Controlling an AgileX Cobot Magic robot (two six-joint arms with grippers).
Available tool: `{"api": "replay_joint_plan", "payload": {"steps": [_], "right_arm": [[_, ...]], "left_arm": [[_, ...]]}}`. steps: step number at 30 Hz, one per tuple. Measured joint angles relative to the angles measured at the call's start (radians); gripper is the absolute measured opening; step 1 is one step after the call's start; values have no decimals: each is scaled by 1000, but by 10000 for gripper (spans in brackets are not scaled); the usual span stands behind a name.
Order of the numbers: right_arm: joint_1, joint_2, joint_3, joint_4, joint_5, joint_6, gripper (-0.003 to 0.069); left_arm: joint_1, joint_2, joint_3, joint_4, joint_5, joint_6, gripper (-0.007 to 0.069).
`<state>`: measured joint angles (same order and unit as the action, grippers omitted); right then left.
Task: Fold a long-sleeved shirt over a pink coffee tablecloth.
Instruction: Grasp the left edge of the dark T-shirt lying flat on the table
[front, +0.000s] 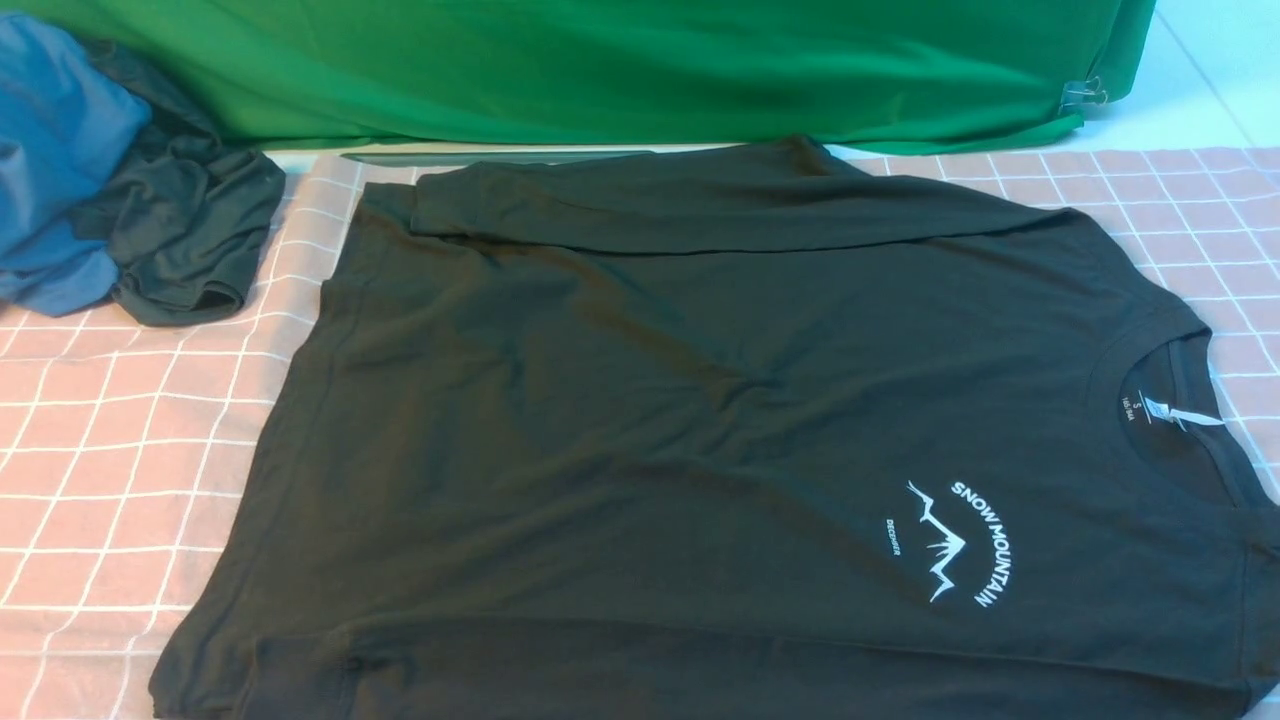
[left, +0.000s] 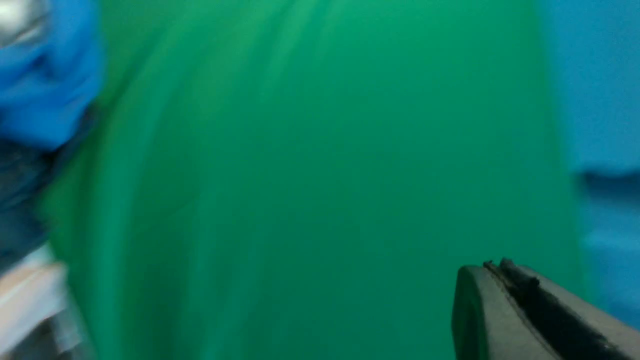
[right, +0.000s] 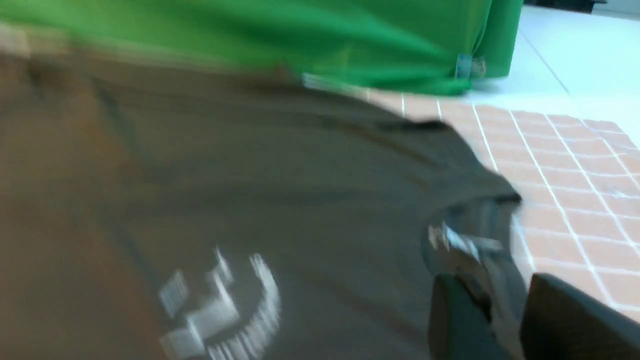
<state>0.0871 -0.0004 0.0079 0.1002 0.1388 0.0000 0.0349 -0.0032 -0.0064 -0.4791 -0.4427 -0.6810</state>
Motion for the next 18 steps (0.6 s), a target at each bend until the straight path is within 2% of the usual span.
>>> {"api": "replay_joint_plan", "payload": {"steps": [2,6,9,14,16,18], "right_arm": [[1,0,0,61,-120,138,238],[1,0,0,89,-288,338,238],[1,0,0,93,-344,391,238],[1,0,0,95,-357,402,238],[1,0,0,96,-361,416,237],[2,0,0,96,-363,423,230]], "left_arm": [[0,17,-102,130,47,-67,15],[0,170,-393,307,463,-136,15],[0,365,-633,331,796,28,15],[0,718,-862,275,1264,322,15],[0,870,-887,260,1403,416,15],[0,979,-876,259,1449,465,15]]}}
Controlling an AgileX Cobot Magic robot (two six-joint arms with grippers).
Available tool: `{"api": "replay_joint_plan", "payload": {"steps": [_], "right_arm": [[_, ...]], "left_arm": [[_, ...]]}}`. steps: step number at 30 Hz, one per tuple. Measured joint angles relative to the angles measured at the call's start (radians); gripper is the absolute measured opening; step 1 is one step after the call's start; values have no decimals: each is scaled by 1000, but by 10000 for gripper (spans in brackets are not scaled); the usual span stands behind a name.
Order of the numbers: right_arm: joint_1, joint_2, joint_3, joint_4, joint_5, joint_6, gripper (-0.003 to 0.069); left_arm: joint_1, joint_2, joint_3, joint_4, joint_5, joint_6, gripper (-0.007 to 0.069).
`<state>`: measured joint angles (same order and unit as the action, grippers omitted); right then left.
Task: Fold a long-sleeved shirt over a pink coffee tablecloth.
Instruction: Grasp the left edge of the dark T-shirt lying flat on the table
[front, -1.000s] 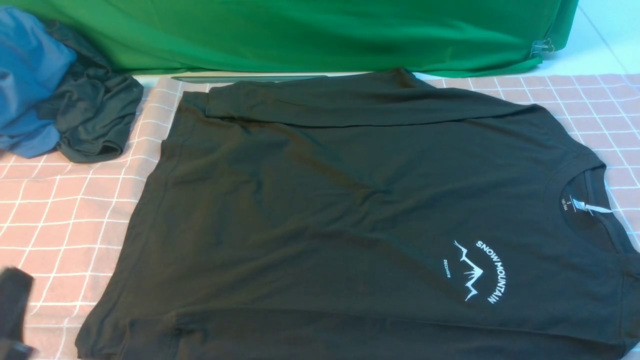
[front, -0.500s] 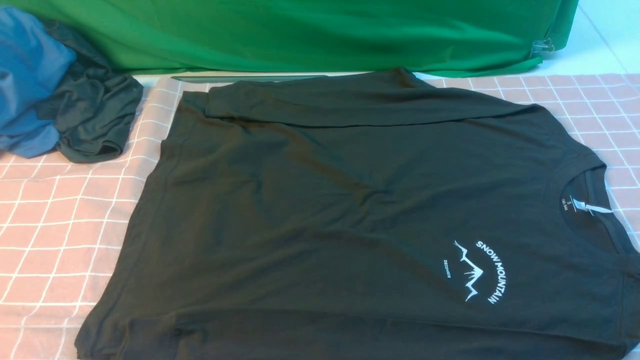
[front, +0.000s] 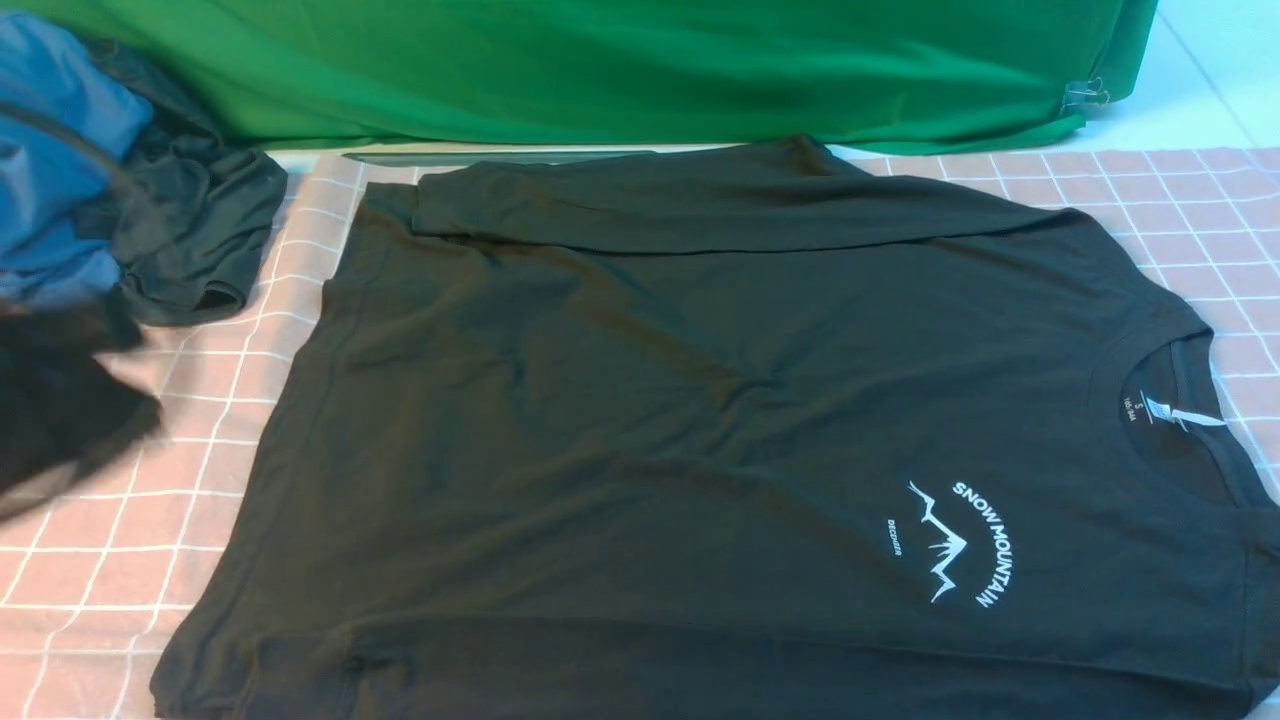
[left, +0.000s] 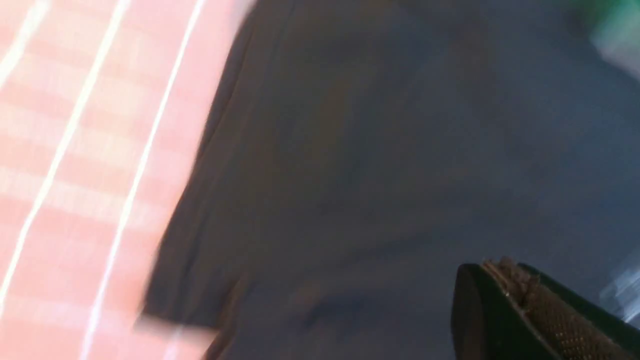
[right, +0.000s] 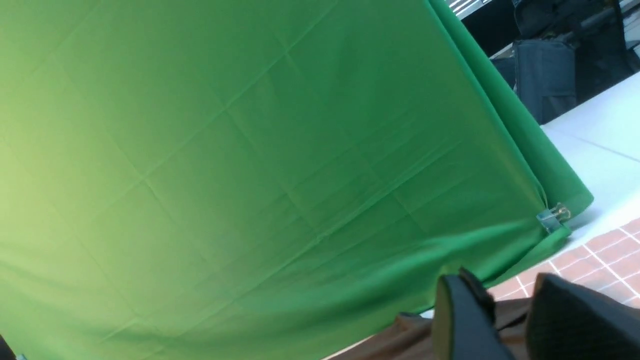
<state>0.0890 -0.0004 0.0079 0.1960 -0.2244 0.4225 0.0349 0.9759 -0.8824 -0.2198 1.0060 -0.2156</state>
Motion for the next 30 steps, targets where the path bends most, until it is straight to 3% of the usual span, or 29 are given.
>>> {"api": "replay_joint_plan", "payload": {"steps": [4,7,13,17,20,27,30], "right_arm": [[18,4,-44,2,122,21,169],[50,93,-216,0,344,-100,47],[91,393,-513,-3,673,-324,37],[97,536,-582,1,780,-402,37],[97,596,-590,18,788,-439,37],[97,615,-590,36,756,-454,37],[97,615,-590,37,736,-454,37]], "left_arm": [[0,129,56,-1,-14,48,15],[0,220,144,-2,-81,87,15],[0,326,212,-4,-170,161,15],[0,382,212,17,-183,177,18],[0,428,212,43,-183,177,67],[0,482,212,36,-259,232,361],[0,495,212,4,-275,296,440]]}}
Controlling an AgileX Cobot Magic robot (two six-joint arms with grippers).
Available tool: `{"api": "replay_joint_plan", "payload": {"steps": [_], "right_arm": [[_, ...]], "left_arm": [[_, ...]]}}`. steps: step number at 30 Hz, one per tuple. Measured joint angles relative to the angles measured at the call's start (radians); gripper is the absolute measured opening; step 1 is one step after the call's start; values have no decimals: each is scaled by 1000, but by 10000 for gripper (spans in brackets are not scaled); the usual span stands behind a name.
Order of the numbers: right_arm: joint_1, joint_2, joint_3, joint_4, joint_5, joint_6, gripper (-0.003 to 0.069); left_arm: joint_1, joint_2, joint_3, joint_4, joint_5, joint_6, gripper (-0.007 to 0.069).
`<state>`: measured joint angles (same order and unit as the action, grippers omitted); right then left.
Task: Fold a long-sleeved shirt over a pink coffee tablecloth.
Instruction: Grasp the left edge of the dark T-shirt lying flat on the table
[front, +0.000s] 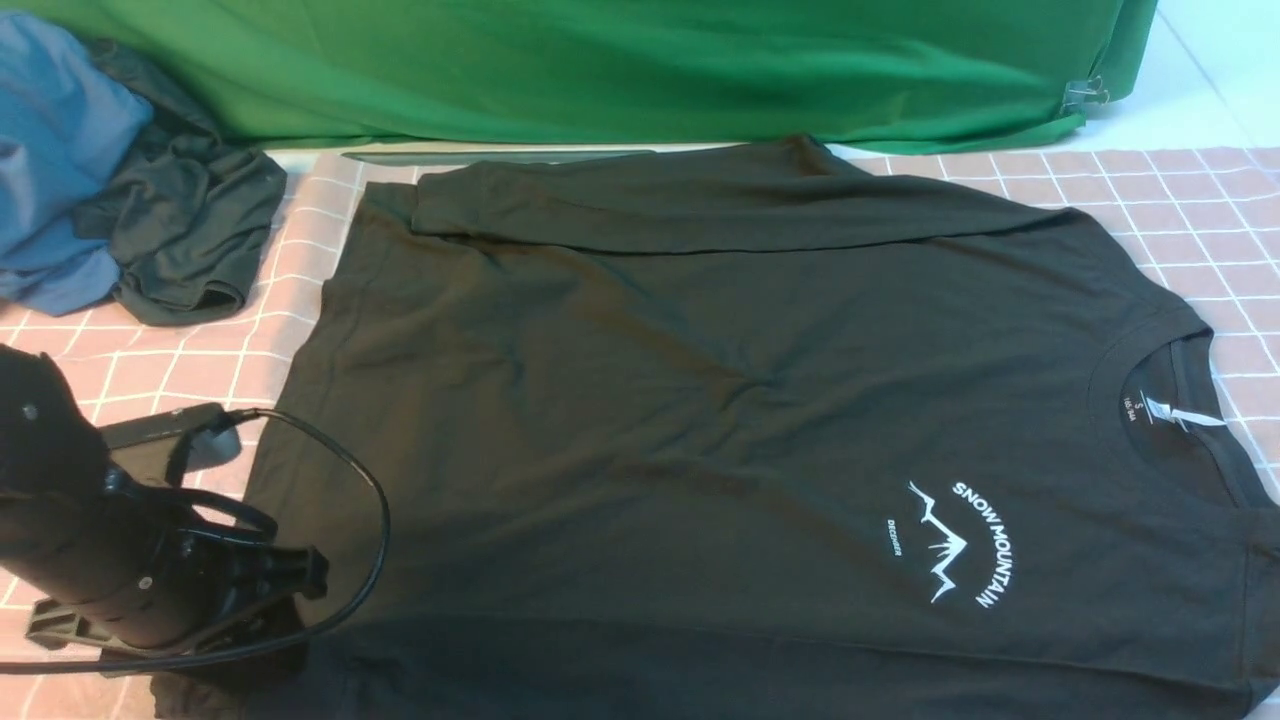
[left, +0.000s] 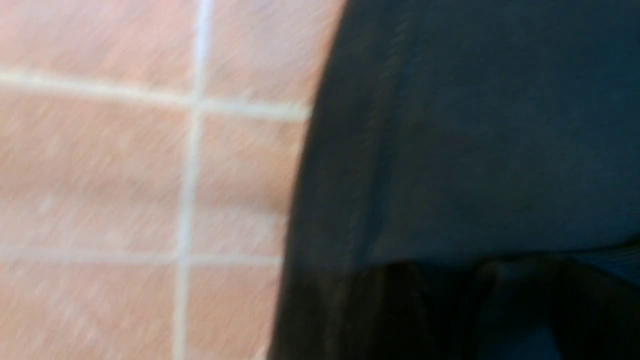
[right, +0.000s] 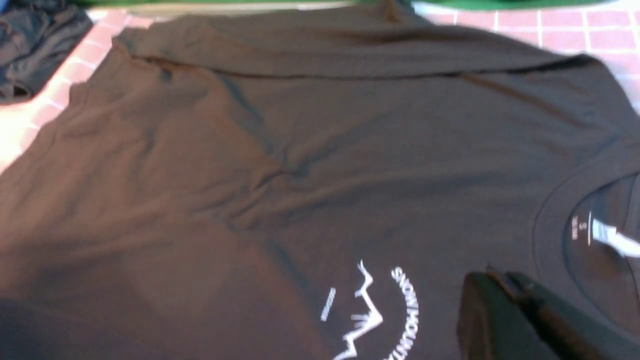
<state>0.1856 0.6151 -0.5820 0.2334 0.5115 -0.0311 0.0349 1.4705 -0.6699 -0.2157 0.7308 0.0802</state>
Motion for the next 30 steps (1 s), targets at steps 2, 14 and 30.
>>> {"api": "replay_joint_plan", "payload": {"steps": [2,14,30], "right_arm": [[0,0,0,0,-17,-1,37],[0,0,0,1,-52,-8,37],[0,0,0,1,-57,-26,37]], "left_arm": [[0,19,0,-23,-20,38,486],[0,56,-16,-24,43,86,137],[0,-126,-74,-58,140,98,30]]}}
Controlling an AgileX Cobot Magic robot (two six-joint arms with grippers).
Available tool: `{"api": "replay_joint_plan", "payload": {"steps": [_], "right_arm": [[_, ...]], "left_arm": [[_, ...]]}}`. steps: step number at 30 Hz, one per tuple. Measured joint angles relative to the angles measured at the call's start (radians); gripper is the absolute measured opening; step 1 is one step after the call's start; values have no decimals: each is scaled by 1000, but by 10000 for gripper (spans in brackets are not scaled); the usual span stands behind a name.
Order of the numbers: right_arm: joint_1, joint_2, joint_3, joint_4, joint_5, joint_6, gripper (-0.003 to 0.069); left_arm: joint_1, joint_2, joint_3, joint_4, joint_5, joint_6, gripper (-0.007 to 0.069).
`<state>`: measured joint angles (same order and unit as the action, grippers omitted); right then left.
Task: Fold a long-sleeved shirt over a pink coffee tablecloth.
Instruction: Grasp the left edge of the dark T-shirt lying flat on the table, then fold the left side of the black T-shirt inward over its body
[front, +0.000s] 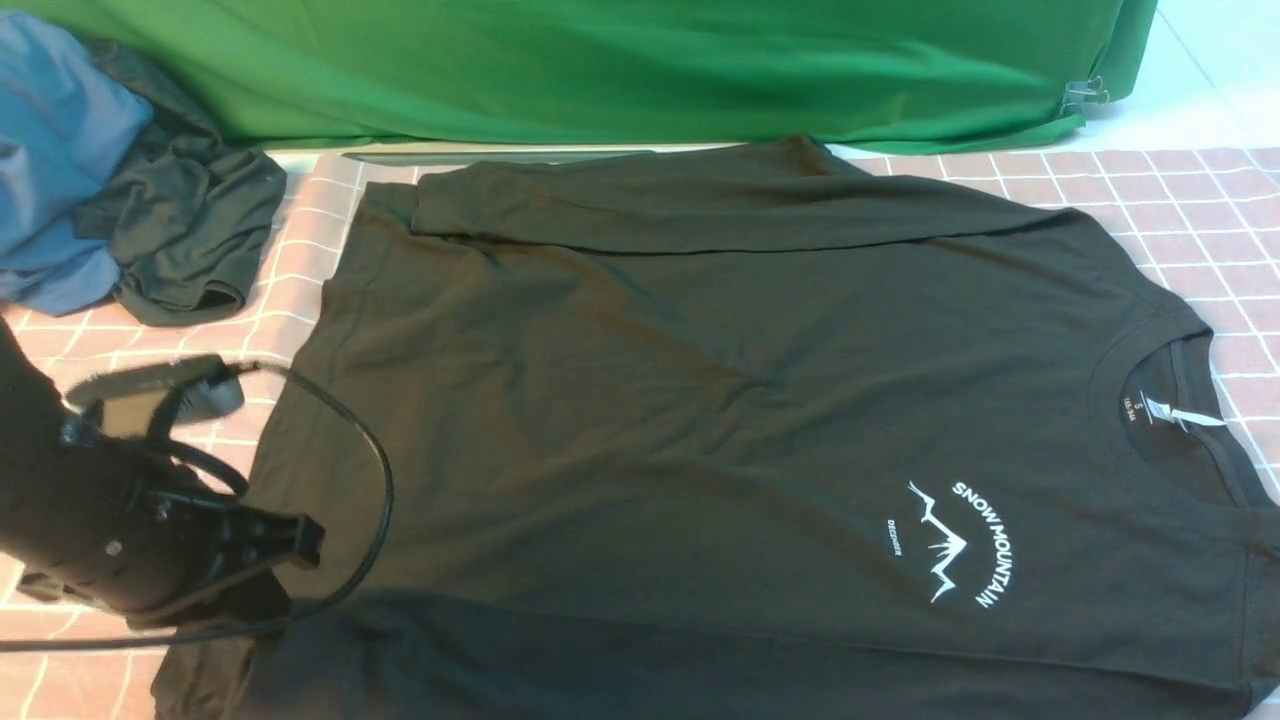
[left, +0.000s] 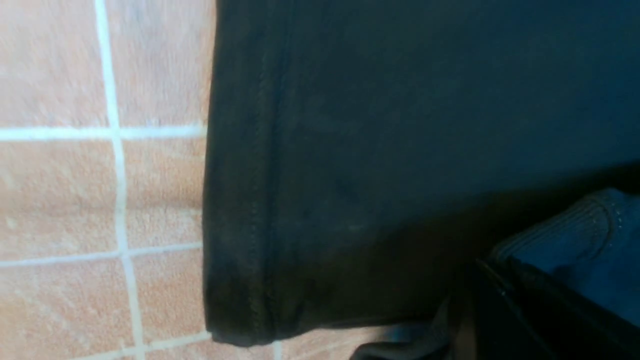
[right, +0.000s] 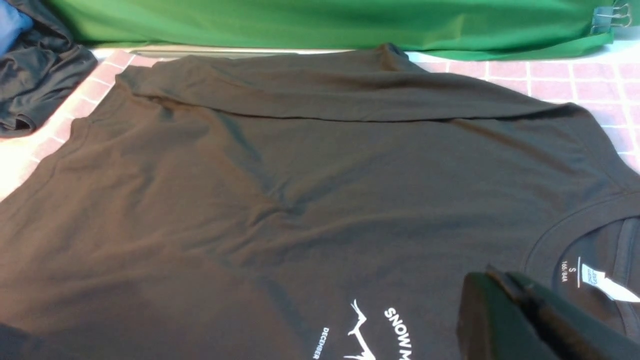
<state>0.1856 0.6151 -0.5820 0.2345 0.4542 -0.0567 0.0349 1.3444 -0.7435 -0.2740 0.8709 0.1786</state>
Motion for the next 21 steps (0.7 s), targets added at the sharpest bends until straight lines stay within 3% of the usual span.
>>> {"api": "replay_joint_plan", "payload": {"steps": [13,21], "right_arm": [[0,0,0,0,-7,0,37],[0,0,0,0,-13,0,37]], "left_arm": [[-1,-29,-305,-6,27,-89,30],[-2,81,-471,1,31,-124,30]]}}
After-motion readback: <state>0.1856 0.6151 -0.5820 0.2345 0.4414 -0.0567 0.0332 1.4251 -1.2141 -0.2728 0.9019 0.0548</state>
